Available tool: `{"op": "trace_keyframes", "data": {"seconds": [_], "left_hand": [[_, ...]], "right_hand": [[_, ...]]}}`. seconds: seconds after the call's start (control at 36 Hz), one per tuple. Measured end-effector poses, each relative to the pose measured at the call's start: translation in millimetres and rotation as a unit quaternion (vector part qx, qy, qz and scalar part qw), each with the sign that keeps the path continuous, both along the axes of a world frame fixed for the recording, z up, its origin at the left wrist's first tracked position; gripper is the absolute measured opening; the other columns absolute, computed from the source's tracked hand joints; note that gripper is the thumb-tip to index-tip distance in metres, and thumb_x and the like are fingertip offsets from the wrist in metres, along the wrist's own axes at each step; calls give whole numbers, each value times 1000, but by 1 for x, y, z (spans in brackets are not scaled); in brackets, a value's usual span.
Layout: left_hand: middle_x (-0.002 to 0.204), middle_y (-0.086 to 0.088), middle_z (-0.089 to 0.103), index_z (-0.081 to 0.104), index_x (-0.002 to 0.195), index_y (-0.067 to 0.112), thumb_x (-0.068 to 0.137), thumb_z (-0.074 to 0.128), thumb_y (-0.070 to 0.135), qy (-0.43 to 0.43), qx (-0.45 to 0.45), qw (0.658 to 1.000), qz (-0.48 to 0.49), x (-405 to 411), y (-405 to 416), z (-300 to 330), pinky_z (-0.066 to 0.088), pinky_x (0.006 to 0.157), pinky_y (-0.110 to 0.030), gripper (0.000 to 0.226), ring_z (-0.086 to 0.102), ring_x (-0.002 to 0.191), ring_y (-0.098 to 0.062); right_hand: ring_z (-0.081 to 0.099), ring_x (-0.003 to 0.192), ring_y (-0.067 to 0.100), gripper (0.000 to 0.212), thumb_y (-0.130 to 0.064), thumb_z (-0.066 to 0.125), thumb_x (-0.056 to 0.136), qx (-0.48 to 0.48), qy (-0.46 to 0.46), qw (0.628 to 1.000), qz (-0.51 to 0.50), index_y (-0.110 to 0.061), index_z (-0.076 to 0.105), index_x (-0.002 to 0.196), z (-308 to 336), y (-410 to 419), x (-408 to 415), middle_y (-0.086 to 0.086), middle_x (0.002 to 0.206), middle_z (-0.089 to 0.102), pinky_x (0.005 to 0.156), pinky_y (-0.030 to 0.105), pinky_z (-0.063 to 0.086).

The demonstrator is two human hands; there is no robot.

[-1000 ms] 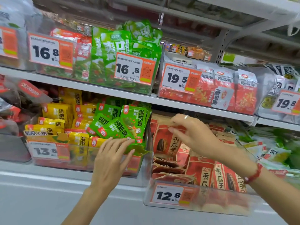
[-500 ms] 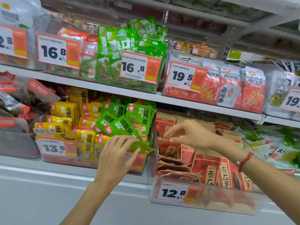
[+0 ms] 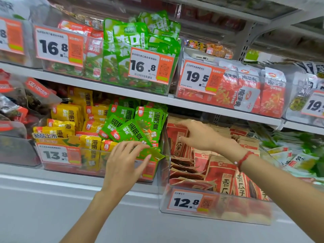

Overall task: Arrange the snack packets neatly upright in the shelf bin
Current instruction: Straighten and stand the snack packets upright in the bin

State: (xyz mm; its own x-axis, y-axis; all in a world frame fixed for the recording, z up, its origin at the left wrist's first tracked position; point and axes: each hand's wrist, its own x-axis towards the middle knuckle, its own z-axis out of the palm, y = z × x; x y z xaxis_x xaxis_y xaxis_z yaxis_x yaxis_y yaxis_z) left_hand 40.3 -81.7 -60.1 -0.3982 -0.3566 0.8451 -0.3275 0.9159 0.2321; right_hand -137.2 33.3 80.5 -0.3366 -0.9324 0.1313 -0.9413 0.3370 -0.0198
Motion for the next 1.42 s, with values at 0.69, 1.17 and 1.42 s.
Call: {"op": "trace_keyframes", "data": {"seconds": [0.69,1.17,1.42], "left_hand": [[86,7,67,71,93,22,82,64,44,-53,52,996,54,3,12,19,50,71,-31,26,61,82,-17],[116,35,47,41,132,47,91,58,39,65,221,962,-145,46,154,111,36,84,-7,44,43,109,13],[134,25,47,41,136,39,79,77,30,50,112,990,-76,66,170,74,35,88,-2,68,45,124,0]], "right_hand": [[67,91,24,18,-18,53,93,-107,193,975,25,-20,71,99,-4,21,12,-2,95,73,67,30,46],[49,87,6,23,-12,64,87,-583,68,794,159,-16,59,110,-3,143,87,-10,96,57,81,13,41],[60,88,-3,22,-15,68,83,-626,-110,758,145,-25,63,102,-33,161,119,-19,97,63,79,9,44]]}}
